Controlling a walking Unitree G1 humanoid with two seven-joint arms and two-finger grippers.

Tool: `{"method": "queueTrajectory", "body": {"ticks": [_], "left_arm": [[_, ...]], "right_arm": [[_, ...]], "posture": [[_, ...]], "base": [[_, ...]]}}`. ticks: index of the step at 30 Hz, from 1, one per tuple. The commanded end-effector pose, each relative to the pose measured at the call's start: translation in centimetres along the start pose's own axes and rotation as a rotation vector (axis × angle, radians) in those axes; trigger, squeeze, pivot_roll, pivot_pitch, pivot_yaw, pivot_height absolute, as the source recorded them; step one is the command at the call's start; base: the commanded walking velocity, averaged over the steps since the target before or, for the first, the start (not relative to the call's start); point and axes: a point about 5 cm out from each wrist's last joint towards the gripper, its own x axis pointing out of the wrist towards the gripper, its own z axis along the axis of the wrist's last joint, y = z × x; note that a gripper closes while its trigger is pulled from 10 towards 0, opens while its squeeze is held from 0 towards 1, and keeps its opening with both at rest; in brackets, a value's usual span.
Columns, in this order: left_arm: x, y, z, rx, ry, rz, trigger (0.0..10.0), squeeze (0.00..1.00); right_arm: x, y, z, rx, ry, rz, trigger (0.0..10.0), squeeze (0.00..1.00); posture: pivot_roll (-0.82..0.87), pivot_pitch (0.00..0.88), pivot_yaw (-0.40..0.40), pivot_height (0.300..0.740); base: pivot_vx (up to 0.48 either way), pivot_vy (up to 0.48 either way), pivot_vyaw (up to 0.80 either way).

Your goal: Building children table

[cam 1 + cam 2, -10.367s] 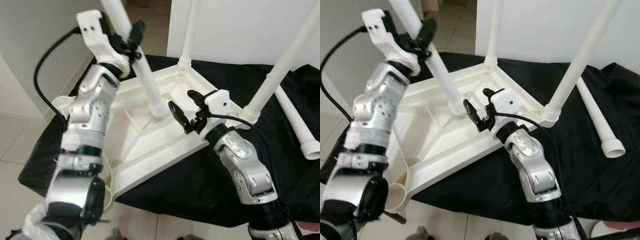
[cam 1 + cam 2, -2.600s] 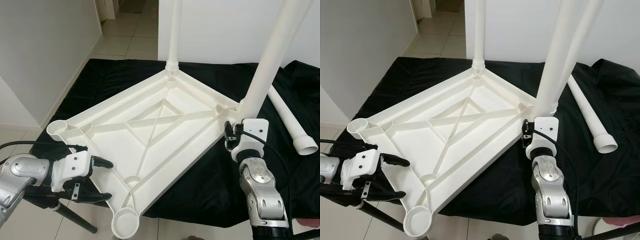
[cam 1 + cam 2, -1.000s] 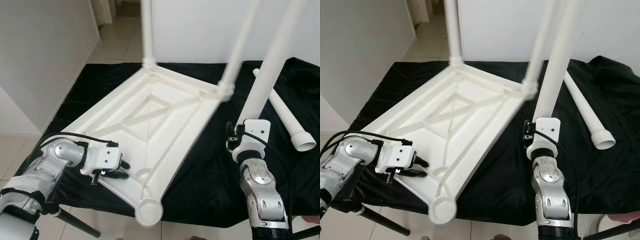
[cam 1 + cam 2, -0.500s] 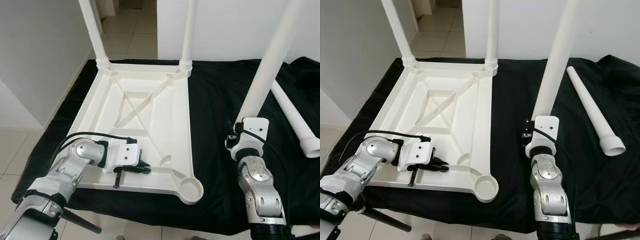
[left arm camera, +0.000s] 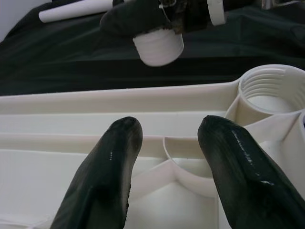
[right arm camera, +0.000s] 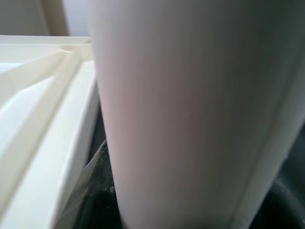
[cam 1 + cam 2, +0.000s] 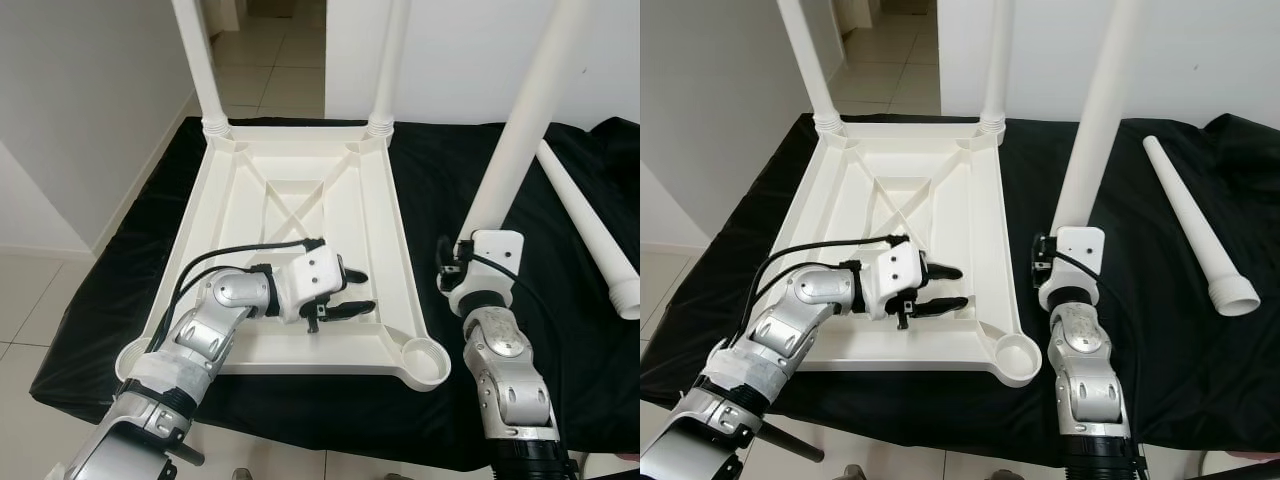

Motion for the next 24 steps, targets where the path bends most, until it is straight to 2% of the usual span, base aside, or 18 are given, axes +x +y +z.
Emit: {"method": "queueTrajectory", "body": {"ticks": [1,4,7,9,11,12,14,16,17,18,19,20,22,24], "left_arm": [[-0.3,0.6,0.5,-0.021,-0.02,0.077,10.0,0.0],[-0.7,1.4,1.0,-0.022,-0.028,0.114,10.0,0.0],[-1.7,2.4,0.5,0.003,0.026,0.175,10.0,0.0],[-1.7,2.4,0.5,0.003,0.026,0.175,10.0,0.0],[-2.8,3.2,0.1,0.009,0.071,0.237,10.0,0.0],[-3.6,3.9,-0.3,-0.012,0.105,0.292,10.0,0.0],[-4.1,4.4,-0.5,-0.028,0.126,0.329,10.0,0.0],[-4.1,4.4,-0.5,-0.028,0.126,0.329,10.0,0.0],[-4.6,4.8,-0.8,-0.033,0.153,0.376,10.0,0.0],[-4.6,4.8,-0.8,-0.033,0.153,0.376,10.0,0.0],[-4.9,4.7,-1.5,-0.033,0.227,0.383,10.0,0.0],[-4.9,4.7,-1.5,-0.033,0.227,0.383,10.0,0.0],[-5.2,4.2,-2.6,-0.001,0.34,0.407,10.0,0.0],[-5.3,4.2,-3.1,-0.007,0.376,0.438,10.0,0.0]], "right_arm": [[0.3,0.2,0.3,0.002,-0.022,0.003,10.0,0.0],[0.6,0.4,0.5,0.002,-0.03,0.008,10.0,0.0],[0.8,0.5,0.6,0.003,-0.039,0.009,10.0,0.0],[0.8,0.5,0.6,0.003,-0.039,0.009,10.0,0.0],[0.8,0.4,0.7,0.004,-0.044,0.003,10.0,0.0],[0.9,0.3,0.8,0.011,-0.055,-0.006,10.0,0.0],[0.9,0.2,0.9,0.016,-0.062,-0.013,10.0,0.0],[0.9,0.2,0.9,0.016,-0.062,-0.013,10.0,0.0],[1.0,0.1,1.0,0.026,-0.071,-0.023,10.0,0.0],[1.0,0.1,1.0,0.026,-0.071,-0.023,10.0,0.0],[1.2,0.1,1.2,0.031,-0.081,-0.03,10.0,0.0],[1.2,0.1,1.2,0.031,-0.081,-0.03,10.0,0.0],[1.4,0.1,1.5,0.034,-0.091,-0.032,10.0,0.0],[1.4,0.1,1.6,0.032,-0.094,-0.031,10.0,0.0]], "posture": [[-0.06,0.0,0.043,0.74],[-0.06,0.0,0.043,0.74],[-0.06,0.0,0.044,0.74],[-0.06,0.0,0.044,0.74],[-0.06,0.0,0.044,0.74],[-0.06,0.0,0.043,0.74],[-0.06,0.0,0.043,0.74],[-0.06,0.0,0.043,0.74],[-0.05,0.0,0.04,0.74],[-0.05,0.0,0.04,0.74],[-0.05,0.0,0.035,0.74],[-0.05,0.0,0.035,0.74],[-0.06,0.0,0.034,0.74],[-0.06,0.0,0.034,0.74]], "base": [[0.0,0.0,0.0],[0.0,0.0,0.0],[0.0,0.0,0.0],[0.0,0.0,0.0],[0.0,0.0,0.0],[0.0,0.0,0.0],[0.0,0.0,0.0],[0.0,0.0,0.0],[0.0,0.0,0.0],[0.0,0.0,0.0],[0.0,0.0,0.0],[0.0,0.0,0.0],[0.0,0.0,0.0],[0.0,0.0,0.0]]}}
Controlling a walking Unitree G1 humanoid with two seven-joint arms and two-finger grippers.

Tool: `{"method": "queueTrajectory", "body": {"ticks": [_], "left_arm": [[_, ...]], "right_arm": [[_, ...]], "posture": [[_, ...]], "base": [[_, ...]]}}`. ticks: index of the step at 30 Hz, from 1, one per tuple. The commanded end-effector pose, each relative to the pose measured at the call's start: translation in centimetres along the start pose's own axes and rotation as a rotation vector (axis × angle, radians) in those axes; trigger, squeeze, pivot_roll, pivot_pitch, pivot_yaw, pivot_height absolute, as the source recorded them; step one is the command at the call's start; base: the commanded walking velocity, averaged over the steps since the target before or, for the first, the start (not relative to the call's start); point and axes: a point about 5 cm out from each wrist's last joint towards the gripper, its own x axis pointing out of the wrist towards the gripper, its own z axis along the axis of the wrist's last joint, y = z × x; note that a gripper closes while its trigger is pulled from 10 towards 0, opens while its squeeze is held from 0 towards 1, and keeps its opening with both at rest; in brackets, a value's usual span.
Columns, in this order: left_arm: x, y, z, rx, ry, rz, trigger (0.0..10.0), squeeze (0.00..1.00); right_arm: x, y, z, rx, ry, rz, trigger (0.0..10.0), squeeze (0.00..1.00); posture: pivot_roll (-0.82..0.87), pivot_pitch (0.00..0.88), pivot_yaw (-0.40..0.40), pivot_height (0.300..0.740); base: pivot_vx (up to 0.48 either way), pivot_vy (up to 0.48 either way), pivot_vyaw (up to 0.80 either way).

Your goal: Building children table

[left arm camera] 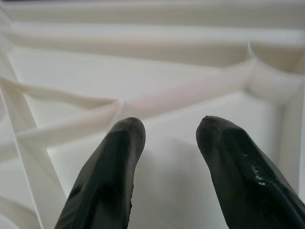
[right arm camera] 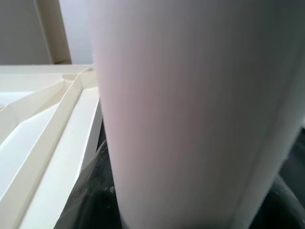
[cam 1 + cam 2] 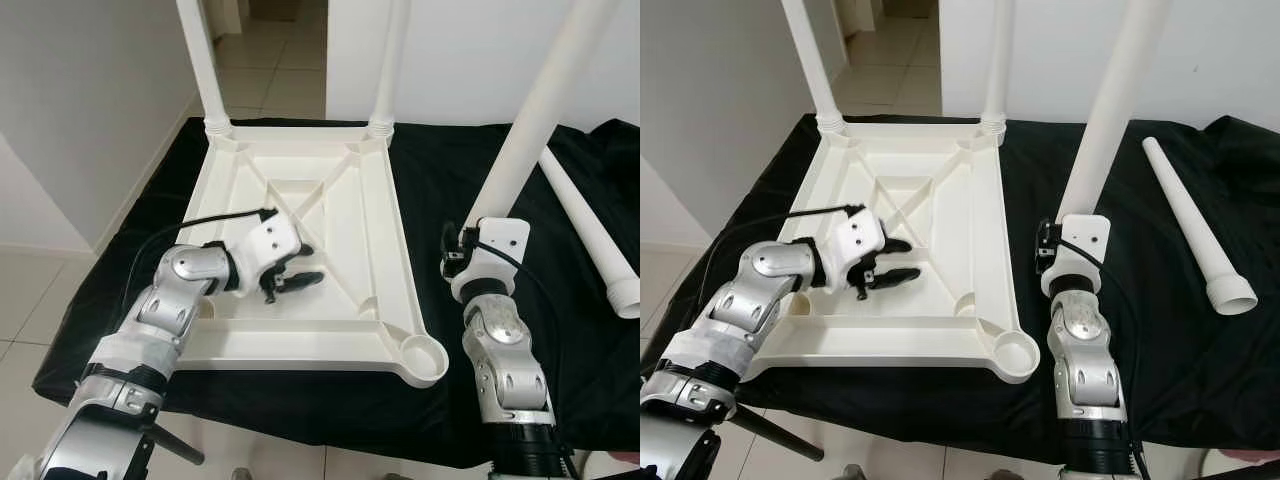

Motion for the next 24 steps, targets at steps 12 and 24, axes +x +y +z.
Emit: {"method": "queueTrajectory", "body": {"ticks": [12,24], "left_arm": [[-0.9,3.3,-1.8,-0.198,0.025,0.593,10.0,0.0],[-2.4,5.1,-3.3,-0.348,0.063,0.864,10.0,0.0]], "right_arm": [[0.4,-0.2,0.3,-0.005,-0.019,-0.01,10.0,0.0],[0.9,0.3,0.7,0.006,-0.038,-0.006,10.0,0.0]], "posture": [[-0.07,0.0,0.022,0.74],[-0.07,0.0,0.016,0.74]], "base": [[0.0,0.0,0.0],[0.0,0.0,0.0]]}}
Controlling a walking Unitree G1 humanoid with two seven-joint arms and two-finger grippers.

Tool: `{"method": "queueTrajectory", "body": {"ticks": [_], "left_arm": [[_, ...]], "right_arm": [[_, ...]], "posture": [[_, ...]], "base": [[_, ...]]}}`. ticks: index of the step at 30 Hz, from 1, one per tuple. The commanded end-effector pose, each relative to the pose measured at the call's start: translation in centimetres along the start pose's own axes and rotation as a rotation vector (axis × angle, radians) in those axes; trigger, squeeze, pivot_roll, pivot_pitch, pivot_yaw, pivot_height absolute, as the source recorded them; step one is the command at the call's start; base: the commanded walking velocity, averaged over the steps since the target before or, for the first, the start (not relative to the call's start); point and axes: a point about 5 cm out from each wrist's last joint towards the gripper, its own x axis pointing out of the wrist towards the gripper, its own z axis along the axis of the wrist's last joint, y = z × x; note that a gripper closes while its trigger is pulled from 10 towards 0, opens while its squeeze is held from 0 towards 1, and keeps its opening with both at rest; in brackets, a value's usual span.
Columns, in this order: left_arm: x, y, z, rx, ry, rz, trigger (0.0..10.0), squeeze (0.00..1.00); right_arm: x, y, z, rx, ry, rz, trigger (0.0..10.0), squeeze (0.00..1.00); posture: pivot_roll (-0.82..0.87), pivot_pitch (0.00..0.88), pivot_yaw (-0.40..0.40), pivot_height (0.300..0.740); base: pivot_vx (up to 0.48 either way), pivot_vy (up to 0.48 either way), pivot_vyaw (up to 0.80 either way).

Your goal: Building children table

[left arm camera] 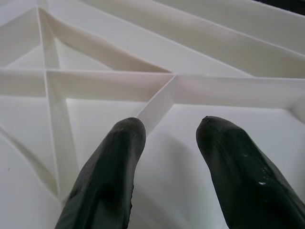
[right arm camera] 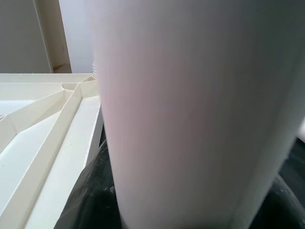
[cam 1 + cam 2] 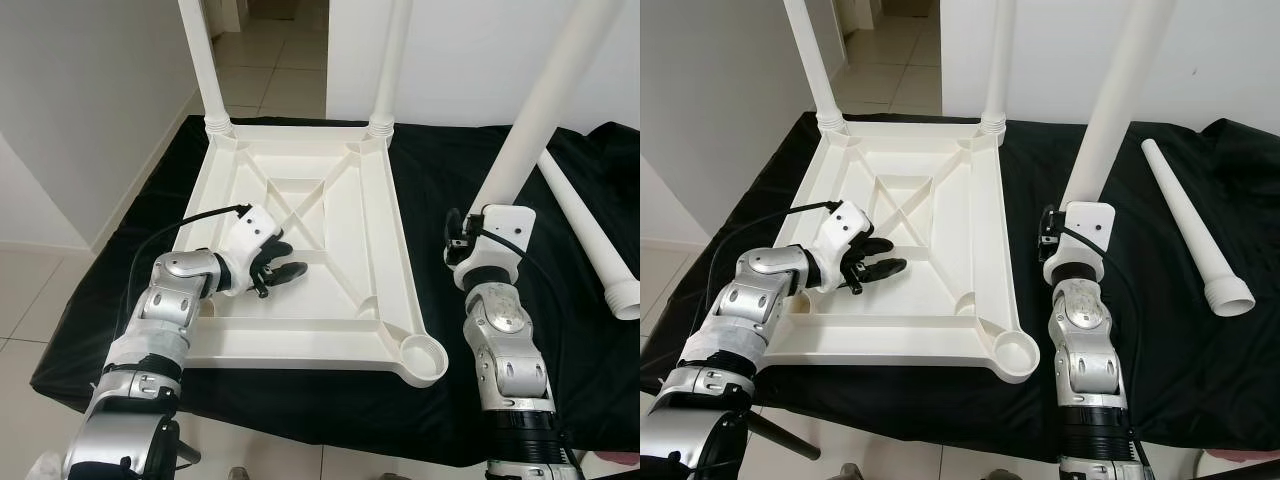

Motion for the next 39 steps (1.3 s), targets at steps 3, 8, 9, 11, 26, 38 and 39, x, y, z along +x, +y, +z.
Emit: {"method": "queueTrajectory", "body": {"ticks": [3,8,9,11,26,38,39], "left_arm": [[-1.5,4.1,0.1,-0.069,-0.012,0.794,10.0,0.0],[-1.9,4.7,0.0,-0.122,-0.027,0.851,10.0,0.0],[-2.2,5.0,0.0,-0.15,-0.034,0.878,10.0,0.0],[-2.4,5.2,0.0,-0.164,-0.04,0.904,10.0,0.0],[-3.7,6.9,0.3,-0.316,-0.118,1.074,10.0,0.0],[-4.5,7.7,0.3,-0.369,-0.141,1.159,10.0,0.0],[-4.5,7.7,0.1,-0.363,-0.133,1.148,10.0,0.0]], "right_arm": [[0.4,0.4,0.4,0.009,-0.023,0.002,10.0,0.0],[0.5,0.5,0.5,0.012,-0.027,0.002,10.0,0.0],[0.5,0.5,0.5,0.013,-0.029,0.003,10.0,0.0],[0.5,0.5,0.5,0.014,-0.03,0.003,10.0,0.0],[0.6,0.6,0.5,0.016,-0.033,-0.002,10.0,0.0],[0.7,0.4,0.7,0.015,-0.041,-0.009,10.0,0.0],[0.7,0.4,0.7,0.015,-0.042,-0.01,10.0,0.0]], "posture": [[-0.07,0.0,0.015,0.74],[-0.07,0.0,0.015,0.74],[-0.08,0.0,0.016,0.74],[-0.08,0.0,0.015,0.74],[-0.08,0.0,0.014,0.74],[-0.09,0.0,0.016,0.74],[-0.09,0.0,0.018,0.74]], "base": [[0.0,0.0,0.0],[0.0,0.0,0.0],[0.0,0.0,0.0],[0.0,0.0,0.0],[0.0,0.0,0.0],[0.0,0.0,0.0],[0.0,0.0,0.0]]}}
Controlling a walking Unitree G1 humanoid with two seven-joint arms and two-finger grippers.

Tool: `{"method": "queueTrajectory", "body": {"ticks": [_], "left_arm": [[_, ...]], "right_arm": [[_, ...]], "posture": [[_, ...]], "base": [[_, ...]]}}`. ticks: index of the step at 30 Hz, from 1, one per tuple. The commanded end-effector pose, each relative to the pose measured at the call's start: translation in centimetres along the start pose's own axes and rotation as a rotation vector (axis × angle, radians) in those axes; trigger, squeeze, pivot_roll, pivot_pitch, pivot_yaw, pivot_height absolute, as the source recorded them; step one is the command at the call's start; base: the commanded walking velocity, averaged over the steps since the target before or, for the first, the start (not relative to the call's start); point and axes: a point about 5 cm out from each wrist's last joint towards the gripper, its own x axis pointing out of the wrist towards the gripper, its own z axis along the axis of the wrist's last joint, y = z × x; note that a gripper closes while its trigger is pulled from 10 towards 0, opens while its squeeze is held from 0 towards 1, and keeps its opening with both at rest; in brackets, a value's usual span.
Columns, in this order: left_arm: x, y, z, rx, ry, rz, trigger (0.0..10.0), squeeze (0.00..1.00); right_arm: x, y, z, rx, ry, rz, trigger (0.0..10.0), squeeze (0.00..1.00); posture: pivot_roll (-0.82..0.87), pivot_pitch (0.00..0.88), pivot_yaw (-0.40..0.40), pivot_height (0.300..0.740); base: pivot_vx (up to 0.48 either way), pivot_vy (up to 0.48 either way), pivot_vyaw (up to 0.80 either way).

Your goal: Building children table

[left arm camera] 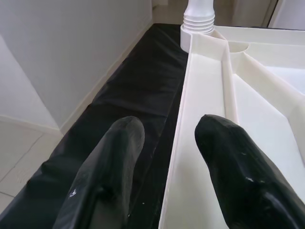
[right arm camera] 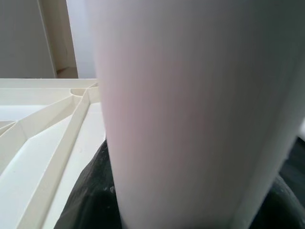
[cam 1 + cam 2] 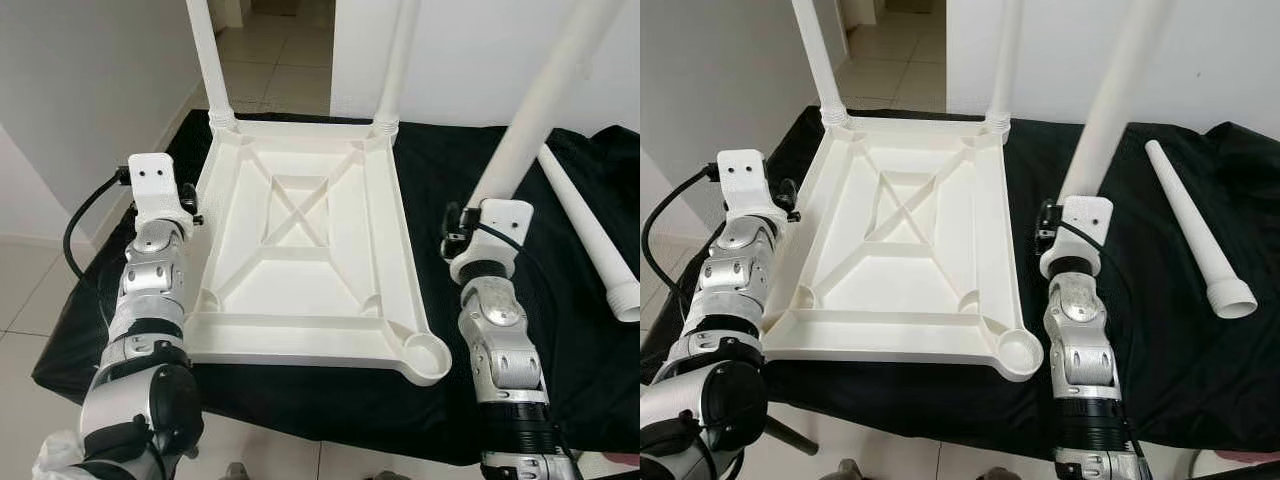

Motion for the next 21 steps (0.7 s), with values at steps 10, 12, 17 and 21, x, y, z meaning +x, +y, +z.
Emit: {"method": "queueTrajectory", "body": {"ticks": [10,12,17,21], "left_arm": [[-0.3,-1.0,-1.5,0.134,0.021,-0.071,10.0,0.0],[-0.9,-1.5,-2.7,0.262,0.038,-0.162,10.0,0.0],[-1.7,-1.8,-4.1,0.373,0.061,-0.252,10.0,0.0],[-2.1,-1.7,-4.9,0.406,0.076,-0.279,10.0,0.0]], "right_arm": [[0.1,-0.2,0.3,-0.002,-0.021,-0.01,10.0,0.0],[0.0,-0.2,0.3,-0.003,-0.018,-0.01,10.0,0.0],[0.0,-0.3,0.2,-0.001,-0.016,-0.012,10.0,0.0],[0.0,-0.2,0.2,0.001,-0.015,-0.013,10.0,0.0]], "posture": [[-0.09,0.0,0.021,0.74],[-0.08,0.0,0.022,0.74],[-0.08,0.0,0.022,0.74],[-0.08,0.0,0.024,0.74]], "base": [[0.0,0.0,0.0],[0.0,0.0,0.0],[0.0,0.0,0.0],[0.0,0.0,0.0]]}}
